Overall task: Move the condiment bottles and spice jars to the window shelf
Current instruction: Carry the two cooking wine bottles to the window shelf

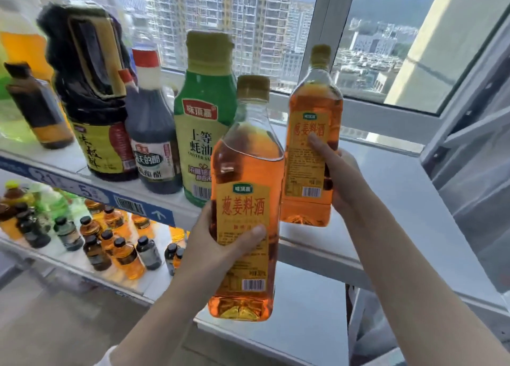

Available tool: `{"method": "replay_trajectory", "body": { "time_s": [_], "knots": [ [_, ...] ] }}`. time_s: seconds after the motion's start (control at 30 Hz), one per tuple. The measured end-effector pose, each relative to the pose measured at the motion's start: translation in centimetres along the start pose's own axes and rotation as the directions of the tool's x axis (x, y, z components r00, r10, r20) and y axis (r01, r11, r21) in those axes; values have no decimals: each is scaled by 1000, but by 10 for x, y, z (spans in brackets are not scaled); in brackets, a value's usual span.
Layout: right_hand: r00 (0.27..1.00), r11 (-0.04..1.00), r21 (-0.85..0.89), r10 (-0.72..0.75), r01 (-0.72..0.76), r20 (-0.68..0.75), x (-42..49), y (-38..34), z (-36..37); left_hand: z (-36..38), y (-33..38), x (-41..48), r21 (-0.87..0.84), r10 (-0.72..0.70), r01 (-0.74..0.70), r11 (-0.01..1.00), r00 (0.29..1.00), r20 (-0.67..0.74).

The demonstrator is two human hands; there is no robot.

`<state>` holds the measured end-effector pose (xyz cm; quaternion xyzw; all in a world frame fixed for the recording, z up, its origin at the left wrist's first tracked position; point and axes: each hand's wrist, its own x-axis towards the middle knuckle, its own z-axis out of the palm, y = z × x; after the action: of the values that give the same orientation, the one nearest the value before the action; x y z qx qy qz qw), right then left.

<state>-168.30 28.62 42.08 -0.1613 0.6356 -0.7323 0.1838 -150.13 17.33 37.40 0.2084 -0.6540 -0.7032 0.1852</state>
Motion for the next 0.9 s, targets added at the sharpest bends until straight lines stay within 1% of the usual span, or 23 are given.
{"method": "replay_trajectory", "body": {
  "time_s": [0.2,0.47,0.7,0.9],
  "knots": [
    [995,996,-1,-94,94,19,46,3,4,16,3,13,50,8,-4,999,998,-65],
    [983,986,42,-163,160,82,81,15,10,24,-2,21,62,14,-6,998,993,-120],
    [962,974,21,-227,227,154,98,22,16,26,-2,22,59,12,-3,998,988,-152],
    [944,957,-10,-286,291,162,99,26,19,25,-1,21,94,12,3,996,988,-154]
  ]
}}
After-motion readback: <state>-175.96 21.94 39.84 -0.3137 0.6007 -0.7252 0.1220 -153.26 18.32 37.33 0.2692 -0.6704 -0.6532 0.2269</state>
